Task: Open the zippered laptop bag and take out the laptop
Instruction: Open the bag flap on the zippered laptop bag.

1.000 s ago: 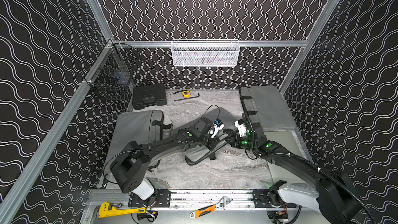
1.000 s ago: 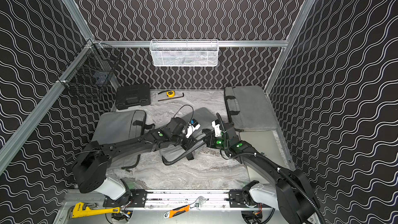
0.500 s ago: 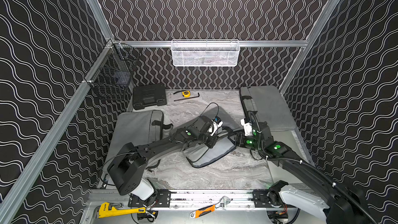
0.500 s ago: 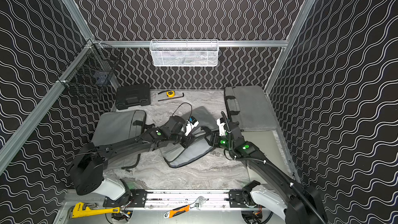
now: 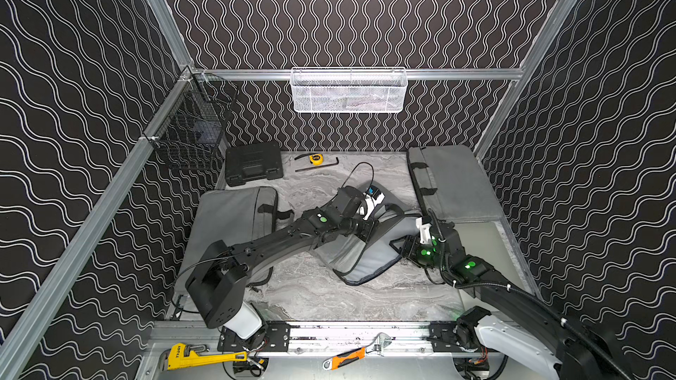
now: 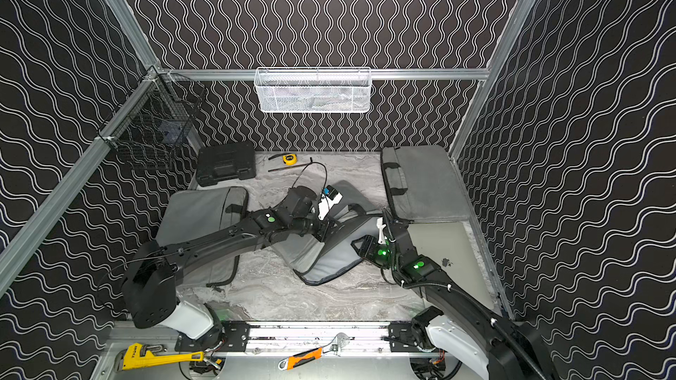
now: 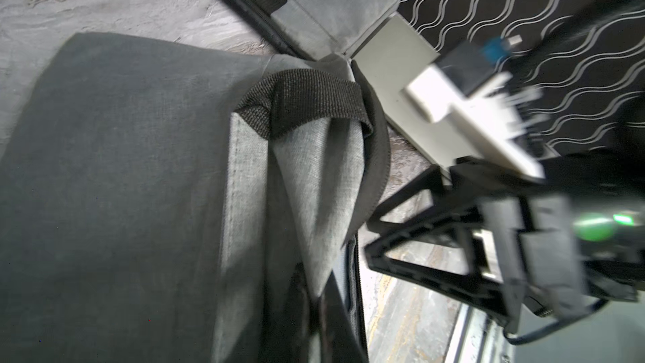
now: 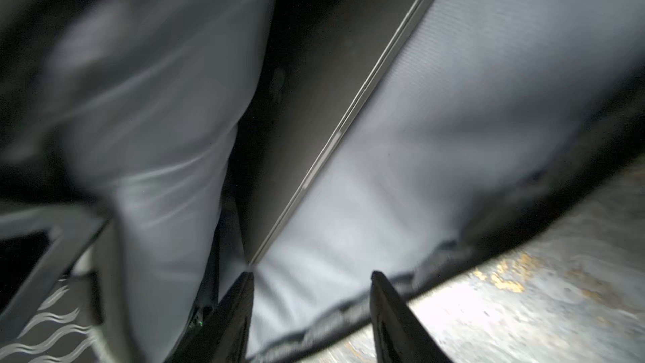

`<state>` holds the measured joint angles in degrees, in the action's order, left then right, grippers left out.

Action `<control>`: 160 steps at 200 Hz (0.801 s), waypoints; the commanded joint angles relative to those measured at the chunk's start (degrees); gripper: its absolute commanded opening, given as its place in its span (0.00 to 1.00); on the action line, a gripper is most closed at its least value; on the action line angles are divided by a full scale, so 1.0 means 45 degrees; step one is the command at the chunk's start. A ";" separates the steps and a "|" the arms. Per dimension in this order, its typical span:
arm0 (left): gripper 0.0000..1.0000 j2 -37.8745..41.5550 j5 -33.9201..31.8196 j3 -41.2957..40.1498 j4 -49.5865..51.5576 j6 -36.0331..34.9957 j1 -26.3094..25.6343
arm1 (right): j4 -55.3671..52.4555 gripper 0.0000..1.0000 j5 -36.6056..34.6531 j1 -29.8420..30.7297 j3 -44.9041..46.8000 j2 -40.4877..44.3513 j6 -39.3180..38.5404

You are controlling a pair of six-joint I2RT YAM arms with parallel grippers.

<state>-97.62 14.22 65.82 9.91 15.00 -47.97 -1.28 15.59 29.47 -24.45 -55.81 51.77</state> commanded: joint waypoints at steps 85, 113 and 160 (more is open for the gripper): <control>0.00 0.0932 0.2882 -0.0816 -0.2978 -0.0322 -0.0001 | 0.3611 0.64 -0.0160 0.0013 -0.0076 -0.3108 0.3719; 0.00 0.0846 0.3502 -0.0879 -0.3203 -0.0498 -0.0007 | 0.5539 0.64 -0.0386 0.0012 0.0612 -0.3540 0.5154; 0.00 0.0776 0.4411 -0.1131 -0.3687 -0.0676 -0.0015 | 0.7113 0.57 -0.0836 0.0013 0.0692 -0.4190 0.5885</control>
<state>-94.19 28.32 60.75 1.74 13.69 -48.01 23.51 13.76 29.52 -21.04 -73.69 74.94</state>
